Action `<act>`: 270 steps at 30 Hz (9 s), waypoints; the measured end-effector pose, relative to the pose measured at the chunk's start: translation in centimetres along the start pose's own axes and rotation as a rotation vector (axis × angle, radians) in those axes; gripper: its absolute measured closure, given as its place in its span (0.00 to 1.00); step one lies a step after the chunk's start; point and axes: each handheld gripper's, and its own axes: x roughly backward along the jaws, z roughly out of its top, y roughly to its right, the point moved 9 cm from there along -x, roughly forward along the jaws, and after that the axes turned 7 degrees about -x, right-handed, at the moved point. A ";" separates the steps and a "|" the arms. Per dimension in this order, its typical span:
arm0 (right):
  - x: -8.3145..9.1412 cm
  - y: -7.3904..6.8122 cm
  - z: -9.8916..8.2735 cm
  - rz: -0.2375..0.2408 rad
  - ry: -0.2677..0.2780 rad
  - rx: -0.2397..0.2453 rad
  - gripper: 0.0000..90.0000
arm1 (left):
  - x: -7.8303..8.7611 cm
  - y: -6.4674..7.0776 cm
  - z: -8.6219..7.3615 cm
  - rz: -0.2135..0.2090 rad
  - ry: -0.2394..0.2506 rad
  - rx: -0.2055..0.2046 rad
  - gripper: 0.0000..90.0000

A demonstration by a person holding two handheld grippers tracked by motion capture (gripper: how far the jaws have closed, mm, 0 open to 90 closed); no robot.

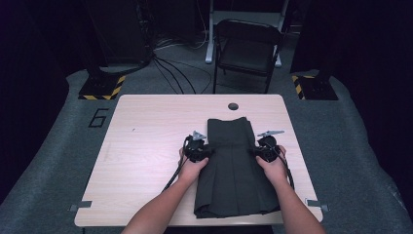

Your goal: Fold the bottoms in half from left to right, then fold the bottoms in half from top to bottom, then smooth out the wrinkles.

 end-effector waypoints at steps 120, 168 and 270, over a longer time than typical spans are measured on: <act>-3.3 -9.3 0.9 0.050 -0.055 0.070 0.88 | 5.5 -10.8 1.8 0.143 -0.065 -0.066 0.46; -3.3 -9.5 0.8 0.013 -0.035 0.115 0.88 | 0.6 -13.8 1.4 0.157 -0.082 0.058 0.45; -4.1 -14.0 0.7 0.095 -0.034 0.170 0.55 | 9.0 -10.5 10.0 0.096 0.133 -0.091 0.95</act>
